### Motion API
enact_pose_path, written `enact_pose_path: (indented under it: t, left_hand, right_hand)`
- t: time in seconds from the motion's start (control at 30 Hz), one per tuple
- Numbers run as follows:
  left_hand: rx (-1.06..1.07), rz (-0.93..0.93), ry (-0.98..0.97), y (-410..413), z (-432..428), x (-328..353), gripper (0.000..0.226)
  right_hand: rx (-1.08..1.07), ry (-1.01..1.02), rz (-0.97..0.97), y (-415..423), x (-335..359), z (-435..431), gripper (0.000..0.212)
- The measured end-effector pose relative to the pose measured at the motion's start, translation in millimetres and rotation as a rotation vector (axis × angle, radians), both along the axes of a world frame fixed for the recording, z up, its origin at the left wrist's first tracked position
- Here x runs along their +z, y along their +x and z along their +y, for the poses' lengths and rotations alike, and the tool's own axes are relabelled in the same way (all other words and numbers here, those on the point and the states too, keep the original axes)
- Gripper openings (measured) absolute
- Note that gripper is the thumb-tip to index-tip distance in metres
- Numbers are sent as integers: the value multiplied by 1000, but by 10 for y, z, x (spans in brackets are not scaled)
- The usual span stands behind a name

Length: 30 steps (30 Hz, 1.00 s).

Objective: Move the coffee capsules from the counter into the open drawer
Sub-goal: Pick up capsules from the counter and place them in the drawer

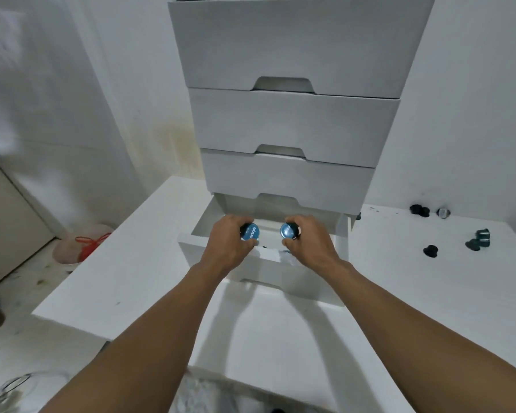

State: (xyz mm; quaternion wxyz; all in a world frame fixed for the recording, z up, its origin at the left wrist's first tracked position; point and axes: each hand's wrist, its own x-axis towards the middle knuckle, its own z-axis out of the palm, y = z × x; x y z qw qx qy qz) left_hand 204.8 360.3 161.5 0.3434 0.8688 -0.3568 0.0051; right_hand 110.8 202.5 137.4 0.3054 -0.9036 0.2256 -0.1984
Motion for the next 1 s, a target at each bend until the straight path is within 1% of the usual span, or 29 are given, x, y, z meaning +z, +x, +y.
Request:
enact_pose_path:
  t: [0.1, 0.2, 0.37, 0.53, 0.7, 0.83, 0.93, 1.0]
  left_hand:
    - [-15, 41, 33, 295, -174, -47, 33]
    - [-17, 119, 58, 616, -370, -185, 43]
    - [-48, 152, 87, 1010, -688, -452, 42]
    - [-93, 218, 137, 1305, -888, -742, 46]
    - [-200, 245, 174, 1560, -1046, -937, 42]
    - [-304, 232, 194, 1750, -1119, -1073, 36]
    - [-335, 269, 280, 1877, -1172, -1162, 43]
    - [-363, 283, 312, 1937, -1214, -1201, 47]
  right_hand:
    - [-6, 27, -2, 311, -87, -207, 44]
    - [5, 52, 28, 555, -217, -392, 45]
    - [16, 94, 69, 867, -429, -639, 46]
    - [-29, 220, 203, 1051, -689, -743, 51]
    - [-36, 183, 200, 1205, -847, -823, 36]
    - [-14, 162, 281, 1300, -936, -856, 41]
    - [-38, 173, 362, 1375, -972, -877, 45]
    - [-55, 162, 408, 1417, -996, -892, 43]
